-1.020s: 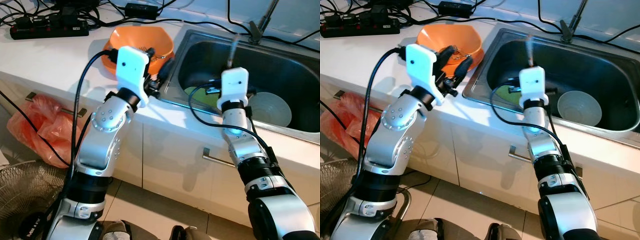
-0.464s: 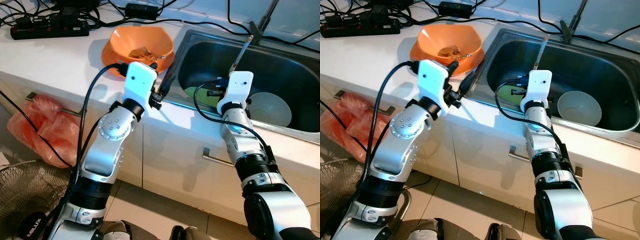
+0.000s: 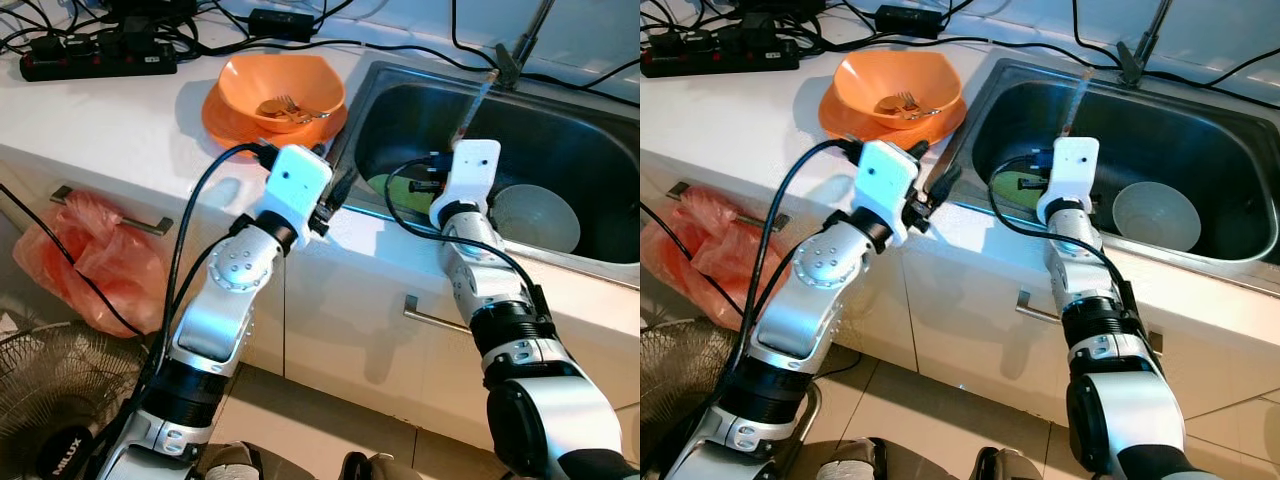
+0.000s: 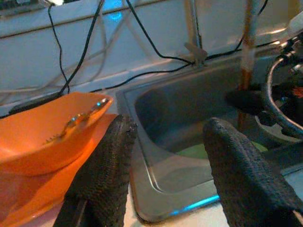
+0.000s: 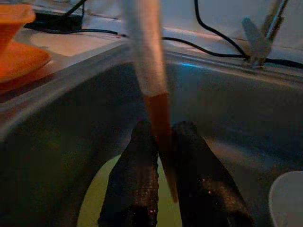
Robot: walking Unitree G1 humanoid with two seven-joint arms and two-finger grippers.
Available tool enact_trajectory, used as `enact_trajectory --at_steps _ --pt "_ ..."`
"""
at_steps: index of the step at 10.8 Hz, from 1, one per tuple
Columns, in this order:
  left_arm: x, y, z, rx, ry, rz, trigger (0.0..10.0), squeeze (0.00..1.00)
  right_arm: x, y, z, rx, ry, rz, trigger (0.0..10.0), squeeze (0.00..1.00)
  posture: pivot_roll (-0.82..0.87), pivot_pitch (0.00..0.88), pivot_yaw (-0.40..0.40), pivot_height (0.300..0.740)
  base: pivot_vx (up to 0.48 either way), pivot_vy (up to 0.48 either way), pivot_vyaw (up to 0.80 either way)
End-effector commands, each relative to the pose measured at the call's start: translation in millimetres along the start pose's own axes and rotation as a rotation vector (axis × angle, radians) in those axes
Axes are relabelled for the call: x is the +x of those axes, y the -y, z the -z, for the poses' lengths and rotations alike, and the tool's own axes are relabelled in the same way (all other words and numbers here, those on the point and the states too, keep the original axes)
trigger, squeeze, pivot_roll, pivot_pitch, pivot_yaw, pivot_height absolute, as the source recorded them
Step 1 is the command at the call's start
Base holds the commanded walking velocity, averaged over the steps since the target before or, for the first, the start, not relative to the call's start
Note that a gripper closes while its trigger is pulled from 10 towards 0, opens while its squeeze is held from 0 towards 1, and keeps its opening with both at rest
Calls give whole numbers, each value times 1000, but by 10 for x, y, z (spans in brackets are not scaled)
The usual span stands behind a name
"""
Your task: Kitchen organization
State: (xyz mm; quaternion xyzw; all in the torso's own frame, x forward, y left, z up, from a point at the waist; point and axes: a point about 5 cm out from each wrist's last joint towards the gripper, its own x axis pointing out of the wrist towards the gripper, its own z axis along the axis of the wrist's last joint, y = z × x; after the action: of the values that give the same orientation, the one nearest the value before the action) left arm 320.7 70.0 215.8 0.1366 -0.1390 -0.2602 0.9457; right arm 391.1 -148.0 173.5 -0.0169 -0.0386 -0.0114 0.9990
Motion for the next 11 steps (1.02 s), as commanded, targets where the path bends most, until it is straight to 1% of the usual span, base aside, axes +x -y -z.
enact_trajectory --at_steps 1,3,6,7,8,10,11 --pt "-2 39 23 10 -6 13 10000 0 -5 -5 67 11 -44 -8 10000 1000 122 92 -57 740 0 0 0" --pt "3 27 37 39 -15 4 10000 0 -7 -26 66 14 -46 -21 10000 1000 123 102 -62 740 0 0 0" --pt "6 -35 53 109 -30 -44 10000 0 -14 3 77 2 -50 -21 10000 1000 124 120 -69 740 0 0 0" --pt "6 -76 59 178 -41 -62 10000 0 -16 7 80 -5 -51 -15 10000 0 126 124 -70 740 0 0 0" --pt "1 -104 64 212 -47 -76 10000 0 -18 2 83 -4 -50 -16 10000 0 126 126 -71 740 0 0 0" --pt "1 -185 87 351 -74 -105 10000 0 -21 -9 81 2 -47 -19 10000 0 126 127 -72 740 0 0 0" --pt "11 -217 94 393 -81 -115 10000 0 -21 -12 80 4 -46 -20 10000 0 127 127 -72 740 0 0 0"
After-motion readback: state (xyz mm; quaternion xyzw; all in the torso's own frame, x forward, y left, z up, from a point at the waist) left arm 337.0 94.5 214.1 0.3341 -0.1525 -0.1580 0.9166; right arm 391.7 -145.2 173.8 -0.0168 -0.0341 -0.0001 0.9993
